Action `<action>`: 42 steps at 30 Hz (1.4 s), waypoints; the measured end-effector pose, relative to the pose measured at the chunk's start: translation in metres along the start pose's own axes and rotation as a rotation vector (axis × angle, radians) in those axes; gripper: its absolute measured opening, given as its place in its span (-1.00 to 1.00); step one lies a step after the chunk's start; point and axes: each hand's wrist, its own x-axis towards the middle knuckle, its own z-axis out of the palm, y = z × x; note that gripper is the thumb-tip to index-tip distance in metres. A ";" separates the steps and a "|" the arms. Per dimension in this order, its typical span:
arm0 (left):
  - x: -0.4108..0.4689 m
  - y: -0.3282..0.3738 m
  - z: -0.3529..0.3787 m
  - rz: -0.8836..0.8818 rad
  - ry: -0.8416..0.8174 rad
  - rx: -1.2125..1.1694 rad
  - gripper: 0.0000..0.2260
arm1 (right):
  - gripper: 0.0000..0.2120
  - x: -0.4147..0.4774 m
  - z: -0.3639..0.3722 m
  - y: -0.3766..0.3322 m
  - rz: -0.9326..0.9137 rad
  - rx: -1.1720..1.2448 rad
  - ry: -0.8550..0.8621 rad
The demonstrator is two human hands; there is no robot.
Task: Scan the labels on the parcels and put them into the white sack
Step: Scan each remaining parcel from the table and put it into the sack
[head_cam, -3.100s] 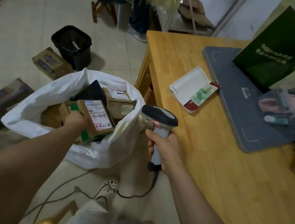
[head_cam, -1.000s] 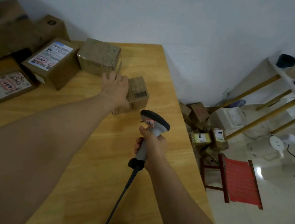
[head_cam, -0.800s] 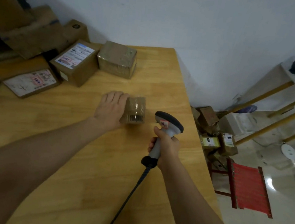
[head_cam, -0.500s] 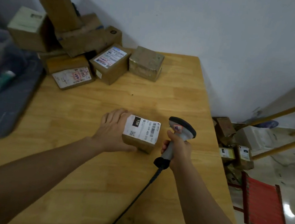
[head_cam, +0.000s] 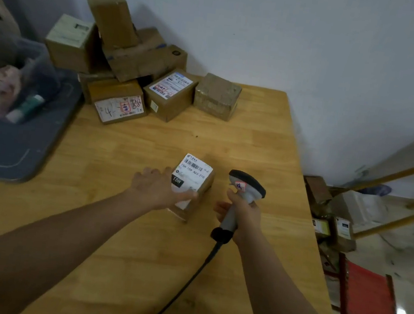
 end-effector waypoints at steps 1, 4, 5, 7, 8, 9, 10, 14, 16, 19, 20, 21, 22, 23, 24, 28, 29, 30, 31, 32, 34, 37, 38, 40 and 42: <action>-0.002 -0.001 0.000 -0.003 -0.001 -0.102 -0.16 | -0.83 0.000 0.005 0.002 0.004 -0.019 -0.009; -0.009 0.001 0.006 -0.047 -0.066 -0.634 -0.56 | -0.79 -0.005 0.023 0.006 0.015 -0.066 -0.061; -0.011 -0.001 0.010 -0.090 -0.081 -0.826 -0.62 | -0.80 -0.006 0.027 0.007 0.005 -0.083 -0.075; -0.017 -0.012 0.010 -0.160 -0.123 -1.142 -0.69 | -0.81 -0.010 0.034 0.006 -0.025 -0.093 -0.104; -0.019 -0.020 0.008 -0.167 -0.174 -1.270 -0.73 | -0.80 -0.012 0.037 0.005 -0.036 -0.094 -0.112; -0.022 -0.029 0.004 -0.154 -0.229 -1.376 -0.74 | -0.79 -0.015 0.039 0.003 -0.046 -0.098 -0.117; -0.024 -0.038 0.000 -0.131 -0.263 -1.448 -0.74 | -0.78 -0.019 0.042 0.002 -0.054 -0.097 -0.126; -0.032 -0.067 -0.015 -0.134 -0.114 -1.500 -0.40 | -0.74 -0.037 0.059 -0.001 -0.108 -0.123 -0.225; -0.037 -0.082 -0.022 -0.144 -0.016 -1.504 -0.32 | -0.78 -0.052 0.068 -0.002 -0.143 -0.139 -0.309; -0.047 -0.108 -0.028 -0.083 0.063 -1.458 -0.63 | -0.84 -0.077 0.080 0.001 -0.182 -0.200 -0.447; -0.051 -0.117 -0.028 -0.082 0.103 -1.458 -0.68 | -0.85 -0.086 0.086 0.002 -0.206 -0.241 -0.481; -0.053 -0.123 -0.028 -0.085 0.135 -1.462 -0.69 | -0.86 -0.092 0.090 0.004 -0.232 -0.279 -0.508; -0.056 -0.131 -0.028 -0.095 0.166 -1.464 -0.68 | -0.87 -0.100 0.096 0.006 -0.252 -0.316 -0.538; -0.060 -0.139 -0.028 -0.101 0.193 -1.468 -0.67 | -0.88 -0.107 0.102 0.008 -0.268 -0.351 -0.565; -0.064 -0.147 -0.028 -0.113 0.214 -1.473 -0.67 | -0.89 -0.114 0.108 0.011 -0.277 -0.379 -0.587; -0.081 -0.180 -0.023 -0.155 0.295 -1.497 -0.69 | -0.82 -0.137 0.130 0.027 -0.283 -0.451 -0.631; -0.085 -0.187 -0.021 -0.168 0.316 -1.503 -0.69 | -0.81 -0.141 0.135 0.031 -0.295 -0.463 -0.634; -0.089 -0.195 -0.019 -0.179 0.331 -1.510 -0.70 | -0.81 -0.146 0.140 0.034 -0.309 -0.472 -0.639; -0.093 -0.202 -0.018 -0.183 0.339 -1.514 -0.70 | -0.81 -0.151 0.145 0.037 -0.321 -0.478 -0.648; -0.098 -0.209 -0.017 -0.186 0.339 -1.514 -0.69 | -0.81 -0.156 0.149 0.040 -0.329 -0.483 -0.659; -0.107 -0.222 -0.016 -0.193 0.354 -1.519 -0.68 | -0.80 -0.165 0.157 0.047 -0.342 -0.497 -0.679; -0.119 -0.235 -0.015 -0.204 0.396 -1.532 -0.70 | -0.81 -0.177 0.168 0.057 -0.348 -0.504 -0.688; -0.122 -0.239 -0.014 -0.206 0.409 -1.536 -0.71 | -0.82 -0.180 0.171 0.059 -0.353 -0.505 -0.692; -0.128 -0.246 -0.013 -0.206 0.425 -1.540 -0.73 | -0.82 -0.187 0.177 0.063 -0.363 -0.511 -0.698; -0.133 -0.254 -0.012 -0.213 0.427 -1.546 -0.72 | -0.82 -0.192 0.182 0.067 -0.367 -0.521 -0.704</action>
